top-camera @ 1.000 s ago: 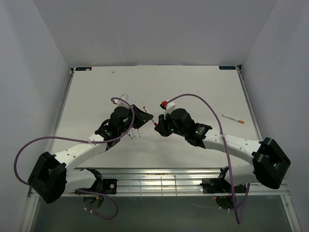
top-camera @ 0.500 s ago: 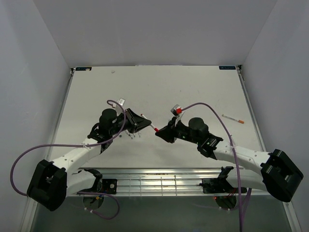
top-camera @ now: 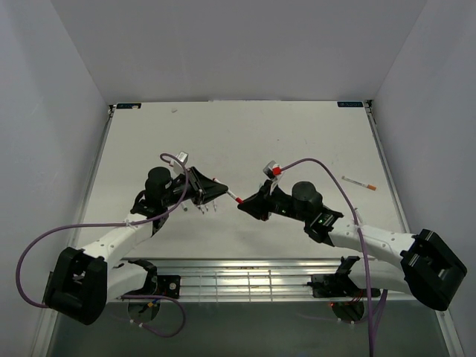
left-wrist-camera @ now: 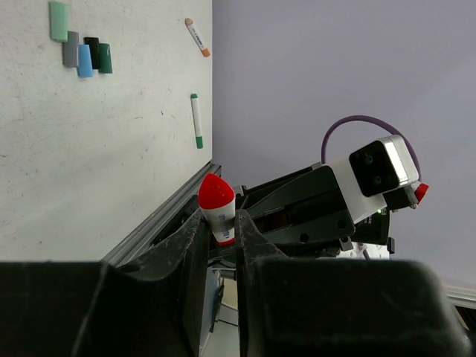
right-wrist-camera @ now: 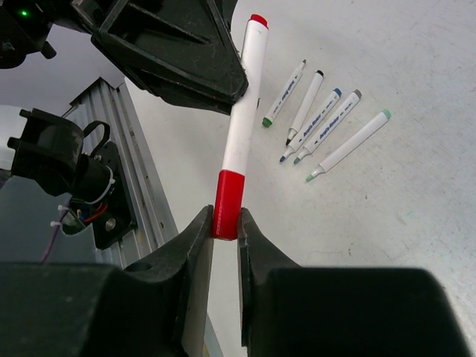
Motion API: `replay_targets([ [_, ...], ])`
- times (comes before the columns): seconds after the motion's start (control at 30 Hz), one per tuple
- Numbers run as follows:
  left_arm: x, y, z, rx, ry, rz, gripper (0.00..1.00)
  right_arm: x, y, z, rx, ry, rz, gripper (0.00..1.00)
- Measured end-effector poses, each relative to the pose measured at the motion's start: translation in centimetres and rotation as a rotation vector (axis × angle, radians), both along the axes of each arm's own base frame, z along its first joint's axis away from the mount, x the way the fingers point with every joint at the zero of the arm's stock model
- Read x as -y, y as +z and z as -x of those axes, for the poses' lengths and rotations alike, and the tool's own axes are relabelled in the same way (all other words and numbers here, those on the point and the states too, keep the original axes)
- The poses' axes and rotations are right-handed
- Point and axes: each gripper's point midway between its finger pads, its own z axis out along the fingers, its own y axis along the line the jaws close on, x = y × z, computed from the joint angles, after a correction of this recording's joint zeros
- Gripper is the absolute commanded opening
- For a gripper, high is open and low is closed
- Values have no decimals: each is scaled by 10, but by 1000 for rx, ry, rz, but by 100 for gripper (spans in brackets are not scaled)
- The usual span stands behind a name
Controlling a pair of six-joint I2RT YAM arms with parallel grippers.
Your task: Open the pen caps
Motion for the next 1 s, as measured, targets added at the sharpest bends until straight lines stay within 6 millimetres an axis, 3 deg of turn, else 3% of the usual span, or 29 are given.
replay_targets([
  [0.3,-14,-1,-15,21,76,0,0,-19,-1,-13,-55,16,60,8],
  [0.37,-18,0,-17,35,101,1,0,-24,0,-16,-65,25,68,16],
  [0.43,-22,0,-18,41,123,0,0,-29,1,-17,-76,38,73,31],
  [0.73,-36,1,-37,75,232,-16,0,-41,-10,3,-147,156,103,41],
  [0.9,-37,2,-39,88,242,-21,0,-43,-9,3,-159,167,101,56],
  [1.0,-38,2,-39,92,244,-23,0,-45,-5,-2,-153,158,95,57],
])
